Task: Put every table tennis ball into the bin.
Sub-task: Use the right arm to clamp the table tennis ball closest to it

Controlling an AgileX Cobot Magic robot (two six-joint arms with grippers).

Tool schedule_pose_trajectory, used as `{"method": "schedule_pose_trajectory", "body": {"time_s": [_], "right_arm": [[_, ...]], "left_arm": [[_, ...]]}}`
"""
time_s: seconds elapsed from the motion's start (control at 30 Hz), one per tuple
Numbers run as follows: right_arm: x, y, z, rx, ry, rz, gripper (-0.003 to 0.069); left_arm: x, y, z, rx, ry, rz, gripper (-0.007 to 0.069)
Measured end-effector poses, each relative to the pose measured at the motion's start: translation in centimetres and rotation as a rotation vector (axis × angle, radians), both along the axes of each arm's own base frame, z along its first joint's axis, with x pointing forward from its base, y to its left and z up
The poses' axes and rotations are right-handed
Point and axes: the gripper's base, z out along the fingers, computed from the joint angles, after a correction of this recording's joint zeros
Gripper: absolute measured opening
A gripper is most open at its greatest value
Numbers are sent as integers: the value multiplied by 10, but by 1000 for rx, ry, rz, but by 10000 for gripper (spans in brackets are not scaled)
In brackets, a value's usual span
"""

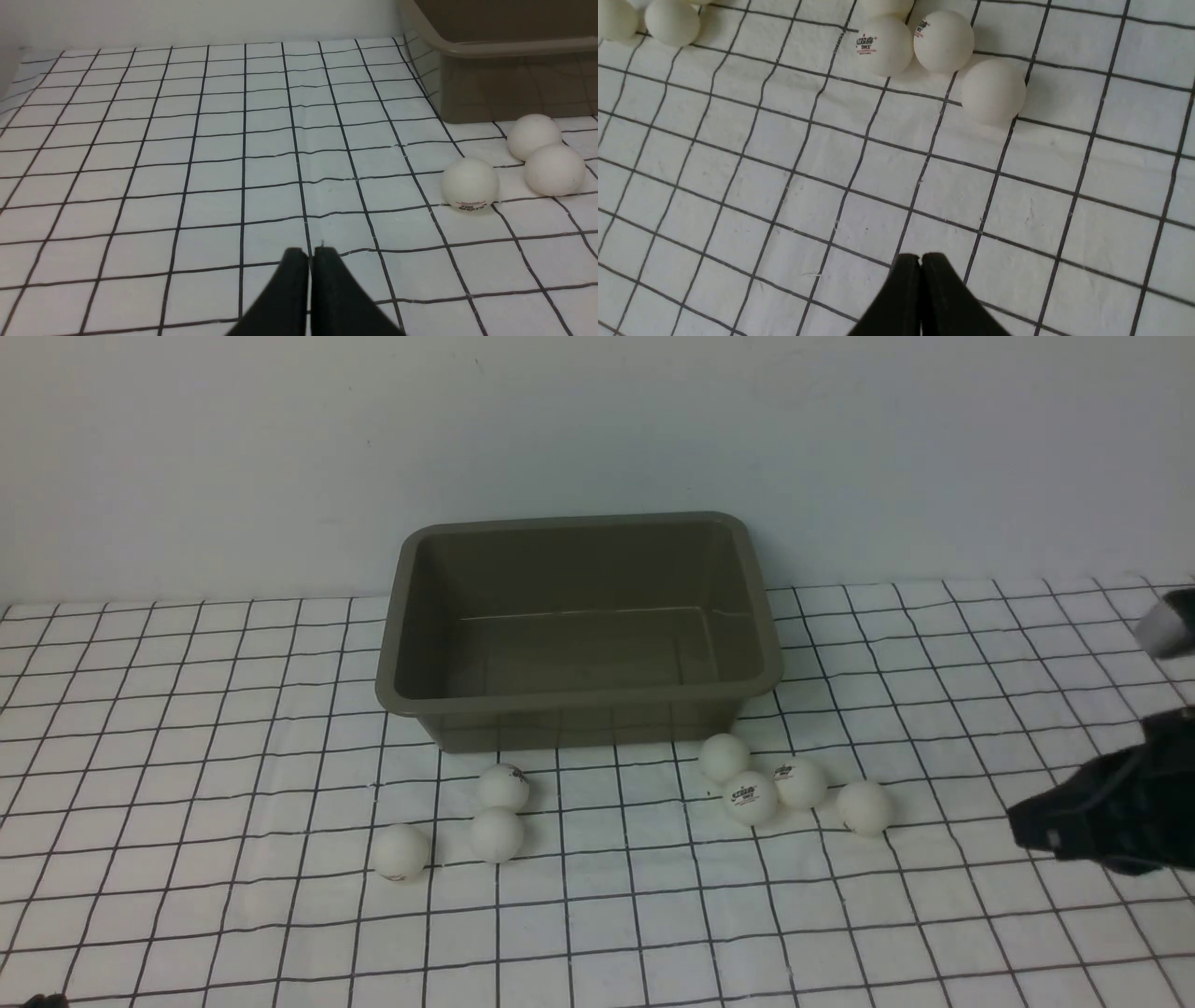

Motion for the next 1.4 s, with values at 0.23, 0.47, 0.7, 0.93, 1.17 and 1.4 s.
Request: {"method": "schedule_pose_trajectory", "body": {"time_s": [0.23,0.47,0.7,0.93,1.17,1.4], "right_arm": [[36,42,3,-138,43,152,-11],[55,61,-3,-320,66,93,-11],[76,55,-35,-481,114,40,-9],[92,64,-42,-445,86,38,45],[101,70,-40,-415,58,48,206],[117,76,-66,-432,114,61,484]], "left_arm": [[0,0,0,0,0,0,-4],[0,0,0,0,0,0,-4],[0,0,0,0,0,0,-4],[0,0,0,0,0,0,-4],[0,0,0,0,0,0,-4],[0,0,0,0,0,0,-4]]}}
